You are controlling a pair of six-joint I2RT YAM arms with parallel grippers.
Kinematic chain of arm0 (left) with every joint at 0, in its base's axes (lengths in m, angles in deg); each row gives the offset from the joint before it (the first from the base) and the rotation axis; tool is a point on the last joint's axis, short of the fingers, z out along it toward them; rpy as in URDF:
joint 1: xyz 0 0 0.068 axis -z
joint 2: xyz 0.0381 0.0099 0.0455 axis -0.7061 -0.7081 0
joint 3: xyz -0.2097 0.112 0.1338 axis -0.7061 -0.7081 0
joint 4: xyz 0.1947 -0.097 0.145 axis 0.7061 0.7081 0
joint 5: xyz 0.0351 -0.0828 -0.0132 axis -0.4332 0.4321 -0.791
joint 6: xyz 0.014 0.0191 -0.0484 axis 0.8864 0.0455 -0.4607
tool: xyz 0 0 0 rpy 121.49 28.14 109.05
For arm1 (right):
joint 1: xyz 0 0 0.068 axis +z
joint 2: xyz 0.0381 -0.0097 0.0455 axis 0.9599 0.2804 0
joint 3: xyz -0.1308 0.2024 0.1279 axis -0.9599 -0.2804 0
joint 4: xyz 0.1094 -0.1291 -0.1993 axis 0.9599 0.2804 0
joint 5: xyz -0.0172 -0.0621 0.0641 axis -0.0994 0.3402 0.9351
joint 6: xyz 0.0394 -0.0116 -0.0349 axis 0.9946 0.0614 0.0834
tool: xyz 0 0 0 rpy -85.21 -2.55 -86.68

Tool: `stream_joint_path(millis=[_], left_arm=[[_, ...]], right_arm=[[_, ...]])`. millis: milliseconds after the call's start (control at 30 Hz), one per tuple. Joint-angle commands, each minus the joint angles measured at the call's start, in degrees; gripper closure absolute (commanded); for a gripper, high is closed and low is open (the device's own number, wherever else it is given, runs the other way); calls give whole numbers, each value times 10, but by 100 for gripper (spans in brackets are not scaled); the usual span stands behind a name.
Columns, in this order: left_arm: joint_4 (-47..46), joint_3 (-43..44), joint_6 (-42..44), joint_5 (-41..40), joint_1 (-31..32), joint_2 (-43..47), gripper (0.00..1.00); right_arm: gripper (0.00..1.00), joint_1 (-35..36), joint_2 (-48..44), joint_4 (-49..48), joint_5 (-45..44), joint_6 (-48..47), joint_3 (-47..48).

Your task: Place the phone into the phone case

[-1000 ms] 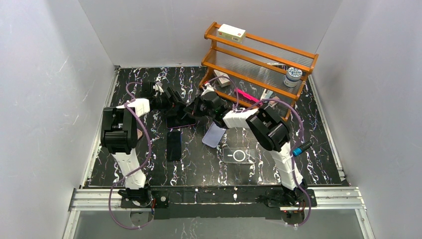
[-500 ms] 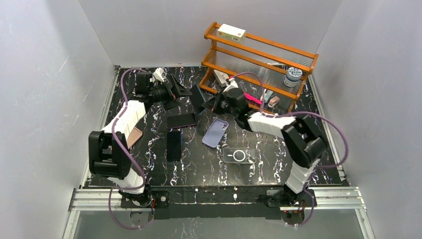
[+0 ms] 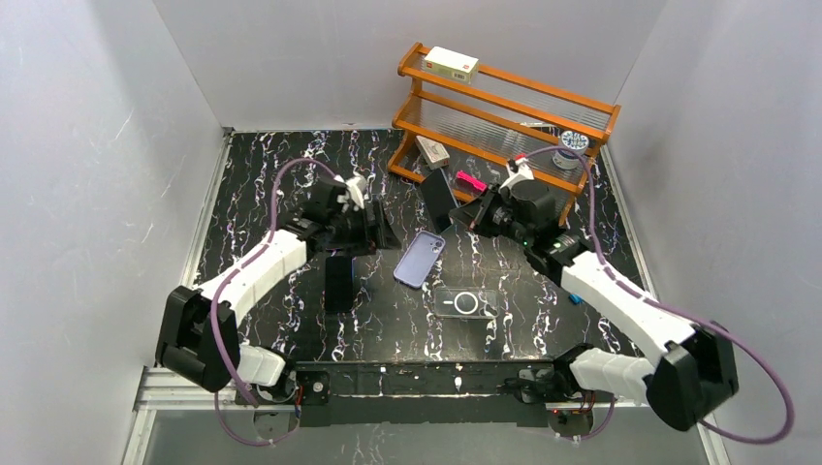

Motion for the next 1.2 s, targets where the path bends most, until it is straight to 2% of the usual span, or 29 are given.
stream_joint_path(millis=[0, 133, 333, 500, 800, 1167], left_arm=[[21, -25, -24, -105, 94, 30, 30], [5, -49, -78, -177, 181, 34, 37], [-35, -66, -137, -246, 292, 7, 40], [-48, -58, -145, -287, 347, -47, 42], [-68, -52, -128, -326, 383, -130, 52], [-69, -41, -124, -350, 397, -162, 61]], right_arm=[[99, 3, -73, 114, -18, -13, 6], [99, 3, -121, 180, -20, -14, 8], [99, 3, -180, 246, -28, -15, -9], [99, 3, -224, 287, -30, -22, -14], [99, 3, -288, 340, -51, -18, -20], [99, 3, -308, 353, -50, -28, -28]])
